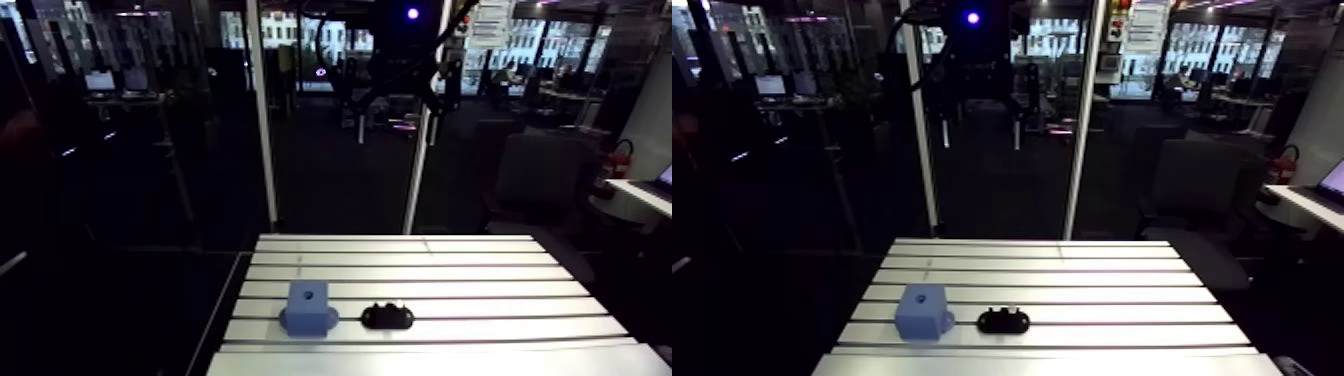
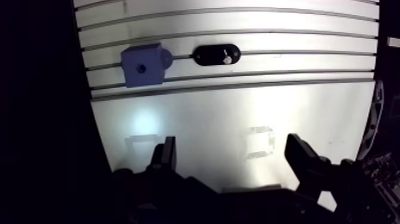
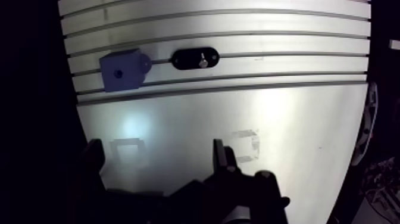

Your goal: Pick up the M10 bolt and insert it into the hex recess until seated.

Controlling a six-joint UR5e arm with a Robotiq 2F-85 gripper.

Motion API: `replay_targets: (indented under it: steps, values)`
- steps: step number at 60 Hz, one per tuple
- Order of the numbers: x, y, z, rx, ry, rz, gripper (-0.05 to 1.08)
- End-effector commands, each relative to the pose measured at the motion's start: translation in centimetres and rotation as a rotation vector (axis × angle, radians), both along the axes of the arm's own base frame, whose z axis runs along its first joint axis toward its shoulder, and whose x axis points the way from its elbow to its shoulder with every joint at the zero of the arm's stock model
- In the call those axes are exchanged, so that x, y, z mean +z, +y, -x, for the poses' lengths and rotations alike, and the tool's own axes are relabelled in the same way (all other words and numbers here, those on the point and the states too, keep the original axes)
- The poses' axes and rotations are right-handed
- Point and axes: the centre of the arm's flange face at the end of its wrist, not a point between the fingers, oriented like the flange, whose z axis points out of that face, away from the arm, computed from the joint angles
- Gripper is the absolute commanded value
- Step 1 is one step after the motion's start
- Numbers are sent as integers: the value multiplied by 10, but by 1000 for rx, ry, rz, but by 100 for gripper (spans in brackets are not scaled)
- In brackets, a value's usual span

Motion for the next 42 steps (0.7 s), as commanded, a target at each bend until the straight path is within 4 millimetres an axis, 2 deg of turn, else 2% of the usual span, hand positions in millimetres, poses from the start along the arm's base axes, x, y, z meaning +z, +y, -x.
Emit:
replay_targets:
  steps: [1,42]
  values:
    - [-43,-2,-4,15,-2,-32,1]
    - [-37,0,-1,41,20,-34,1]
